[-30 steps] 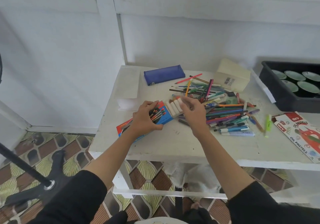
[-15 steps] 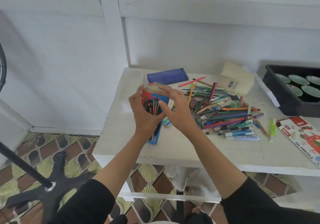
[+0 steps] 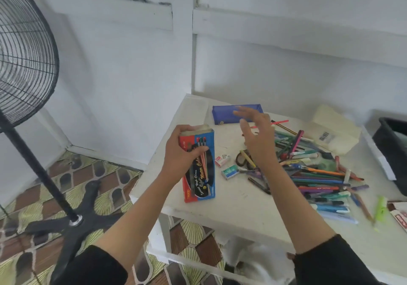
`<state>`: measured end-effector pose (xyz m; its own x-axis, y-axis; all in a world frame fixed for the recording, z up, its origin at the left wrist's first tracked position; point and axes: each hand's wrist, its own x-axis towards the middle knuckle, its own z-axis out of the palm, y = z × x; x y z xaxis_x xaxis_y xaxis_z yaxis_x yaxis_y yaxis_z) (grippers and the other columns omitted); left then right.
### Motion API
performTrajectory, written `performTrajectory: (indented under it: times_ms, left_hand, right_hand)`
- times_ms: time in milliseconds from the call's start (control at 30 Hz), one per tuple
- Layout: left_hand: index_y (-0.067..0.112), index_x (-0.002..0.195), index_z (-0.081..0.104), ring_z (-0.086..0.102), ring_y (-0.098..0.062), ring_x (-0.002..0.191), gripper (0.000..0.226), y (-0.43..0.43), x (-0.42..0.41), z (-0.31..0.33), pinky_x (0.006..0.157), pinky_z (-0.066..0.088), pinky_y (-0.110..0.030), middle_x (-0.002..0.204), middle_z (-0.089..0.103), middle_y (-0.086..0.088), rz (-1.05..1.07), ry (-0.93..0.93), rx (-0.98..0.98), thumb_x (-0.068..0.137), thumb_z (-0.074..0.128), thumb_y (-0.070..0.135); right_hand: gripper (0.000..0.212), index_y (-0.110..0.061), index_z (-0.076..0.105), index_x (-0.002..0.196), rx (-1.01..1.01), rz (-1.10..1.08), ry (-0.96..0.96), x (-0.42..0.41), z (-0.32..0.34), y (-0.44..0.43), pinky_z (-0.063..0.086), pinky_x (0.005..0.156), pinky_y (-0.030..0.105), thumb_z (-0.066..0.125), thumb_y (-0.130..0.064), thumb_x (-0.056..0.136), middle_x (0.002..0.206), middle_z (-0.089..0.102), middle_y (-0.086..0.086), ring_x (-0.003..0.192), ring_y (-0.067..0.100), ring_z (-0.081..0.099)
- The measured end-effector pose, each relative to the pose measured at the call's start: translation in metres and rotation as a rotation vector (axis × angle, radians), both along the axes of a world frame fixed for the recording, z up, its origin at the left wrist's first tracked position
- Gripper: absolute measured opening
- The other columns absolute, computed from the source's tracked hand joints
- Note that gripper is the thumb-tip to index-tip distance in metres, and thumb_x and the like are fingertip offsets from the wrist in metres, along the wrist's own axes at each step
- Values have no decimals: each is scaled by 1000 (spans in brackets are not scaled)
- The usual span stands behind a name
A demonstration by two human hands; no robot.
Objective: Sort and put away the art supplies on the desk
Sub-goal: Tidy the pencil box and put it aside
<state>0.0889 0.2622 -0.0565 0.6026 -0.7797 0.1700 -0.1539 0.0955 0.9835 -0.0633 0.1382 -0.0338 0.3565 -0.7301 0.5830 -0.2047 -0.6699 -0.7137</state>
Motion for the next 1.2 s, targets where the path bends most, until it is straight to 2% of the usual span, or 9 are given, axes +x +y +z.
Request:
performTrajectory:
  times_ms: [100, 233, 333, 533, 633, 767, 867, 1000, 1200]
  left_hand:
    - [25, 99, 54, 69, -5, 86, 41, -1, 2, 1, 70, 57, -25, 103, 65, 0, 51, 34, -6, 73, 79, 4]
    - [25, 96, 56, 69, -7, 85, 39, -7, -2, 9, 70, 58, -27, 96, 68, 5, 79, 44, -4, 73, 79, 4]
    - [23, 95, 57, 69, -9, 85, 37, -16, -5, 13, 69, 58, -27, 94, 69, 5, 91, 51, 7, 73, 79, 3]
    - [18, 99, 58, 70, -7, 88, 32, -24, -9, 19, 66, 57, -22, 97, 70, 4, 117, 34, 42, 76, 76, 3]
    - [17, 98, 58, 70, -11, 89, 31, -24, -12, 20, 66, 58, -25, 97, 70, -1, 118, 50, 31, 77, 75, 2]
    - [18, 97, 56, 71, -14, 87, 33, -21, -16, 20, 67, 58, -28, 90, 71, 6, 136, 58, 21, 78, 72, -3]
    - [17, 97, 55, 71, -15, 87, 32, -18, -17, 18, 69, 59, -32, 91, 70, 2, 167, 63, 26, 78, 72, -4]
    - [14, 98, 53, 70, -17, 90, 30, -16, -20, 18, 72, 59, -34, 96, 69, -4, 162, 70, 17, 79, 71, -2]
    - [16, 97, 53, 71, -14, 86, 31, -13, -22, 18, 71, 58, -32, 89, 70, 2, 154, 70, 33, 79, 72, -1]
  right_hand:
    - [20, -21, 69, 97, 39, -94, 171, -9, -21, -56, 41, 79, 17, 53, -13, 89, 99, 70, -1, 98, 25, 57]
    - [19, -15, 72, 86, 137, -170, 442, -19, -45, -113, 46, 83, 33, 54, -8, 87, 89, 71, 8, 77, 16, 58]
    - [20, -17, 71, 89, 176, -186, 636, -22, -60, -143, 47, 76, 34, 51, -14, 87, 91, 69, 8, 89, 25, 60]
    - [28, -15, 63, 115, 178, -130, 949, -17, -73, -173, 44, 91, 41, 56, -17, 88, 120, 62, 6, 115, 28, 51]
    - [25, -16, 64, 112, 152, -133, 1055, -11, -76, -175, 39, 86, 40, 55, -22, 90, 119, 60, 5, 116, 30, 51]
    - [19, -19, 69, 86, 84, -175, 1053, -5, -80, -177, 37, 73, 35, 50, -22, 89, 95, 67, 5, 92, 29, 59]
    - [12, -23, 71, 85, 92, -140, 995, -5, -75, -180, 40, 89, 43, 60, -26, 88, 94, 68, 1, 96, 27, 60]
    - [11, -15, 72, 85, 164, 5, 835, -12, -72, -180, 51, 79, 37, 67, -25, 85, 95, 71, 4, 88, 24, 64]
    - [18, -13, 72, 96, 53, 151, 551, 0, -45, -156, 50, 76, 36, 60, -25, 91, 91, 72, 3, 83, 21, 65]
